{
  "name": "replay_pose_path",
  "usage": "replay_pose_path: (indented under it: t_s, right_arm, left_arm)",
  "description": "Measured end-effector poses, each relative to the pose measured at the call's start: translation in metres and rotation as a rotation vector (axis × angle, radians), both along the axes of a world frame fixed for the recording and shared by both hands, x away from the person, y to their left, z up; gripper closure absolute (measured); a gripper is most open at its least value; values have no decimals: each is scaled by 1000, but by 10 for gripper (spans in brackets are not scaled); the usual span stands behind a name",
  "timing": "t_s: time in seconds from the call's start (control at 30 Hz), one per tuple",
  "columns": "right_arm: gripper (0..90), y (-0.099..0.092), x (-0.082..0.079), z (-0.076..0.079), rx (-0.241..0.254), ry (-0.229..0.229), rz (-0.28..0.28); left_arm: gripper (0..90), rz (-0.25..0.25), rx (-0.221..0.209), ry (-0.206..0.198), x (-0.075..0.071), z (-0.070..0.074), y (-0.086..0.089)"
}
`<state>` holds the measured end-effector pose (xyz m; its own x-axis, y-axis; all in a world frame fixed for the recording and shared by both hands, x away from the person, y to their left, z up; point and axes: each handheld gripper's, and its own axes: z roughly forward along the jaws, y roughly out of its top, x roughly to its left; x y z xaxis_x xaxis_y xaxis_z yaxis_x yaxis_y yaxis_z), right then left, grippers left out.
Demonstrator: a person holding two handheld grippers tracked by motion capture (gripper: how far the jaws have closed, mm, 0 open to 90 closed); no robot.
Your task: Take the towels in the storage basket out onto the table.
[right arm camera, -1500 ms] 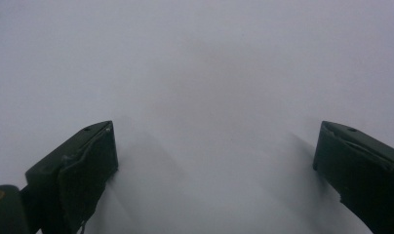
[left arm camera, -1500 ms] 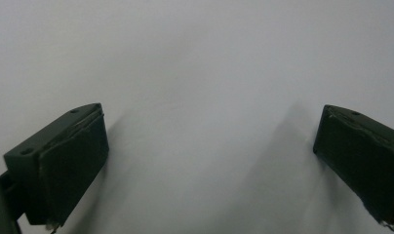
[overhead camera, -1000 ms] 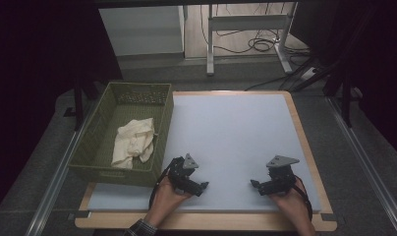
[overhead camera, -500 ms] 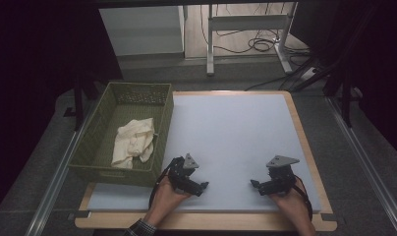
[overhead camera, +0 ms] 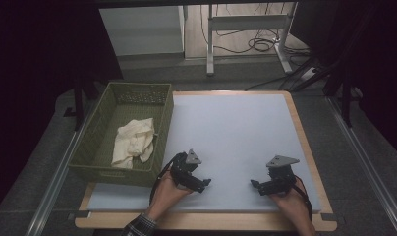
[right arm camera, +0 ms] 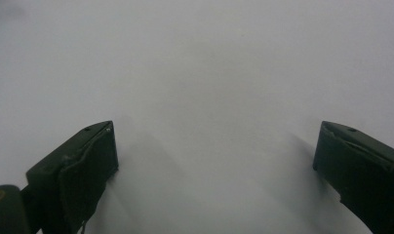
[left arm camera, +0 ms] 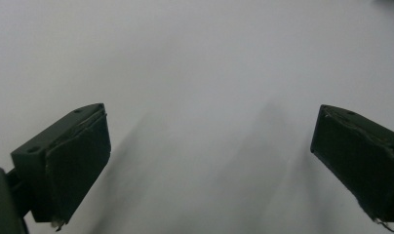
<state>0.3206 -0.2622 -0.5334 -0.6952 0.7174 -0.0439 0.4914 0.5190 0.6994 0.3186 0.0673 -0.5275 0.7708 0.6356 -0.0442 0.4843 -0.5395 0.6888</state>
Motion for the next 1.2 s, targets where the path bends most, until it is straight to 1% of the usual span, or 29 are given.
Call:
replay_pose_path:
  t_s: [0.1, 0.2, 0.4, 0.5, 0.7, 0.83, 0.97, 1.1, 1.2]
  right_arm:
    - [25, 0, 0, 0, 0, 0, 0]
    - [25, 0, 0, 0, 0, 0, 0]
    - [25, 0, 0, 0, 0, 0, 0]
    - [25, 0, 0, 0, -1, -1, 0]
    - [25, 0, 0, 0, -1, 0, 0]
    - [26, 0, 0, 0, -1, -1, 0]
    - [25, 0, 0, 0, -1, -1, 1]
    - [25, 0, 0, 0, -2, -1, 1]
    - [25, 0, 0, 0, -2, -3, 2]
  left_arm:
    - [15, -21, 11, -5, 3, 5, -4]
    - [15, -26, -10, 9, 7, 8, -6]
    - [16, -26, -27, 28, 17, 14, -7]
    - [15, -29, -29, 31, 22, 19, -8]
    - [15, -30, -24, 24, 30, 29, -12]
    - [14, -34, -22, 18, 35, 39, -16]
    - [10, -35, -12, 14, 40, 49, -18]
    - [8, -32, 13, 1, 46, 61, -19]
    - [6, -36, 11, 14, 51, 68, -18]
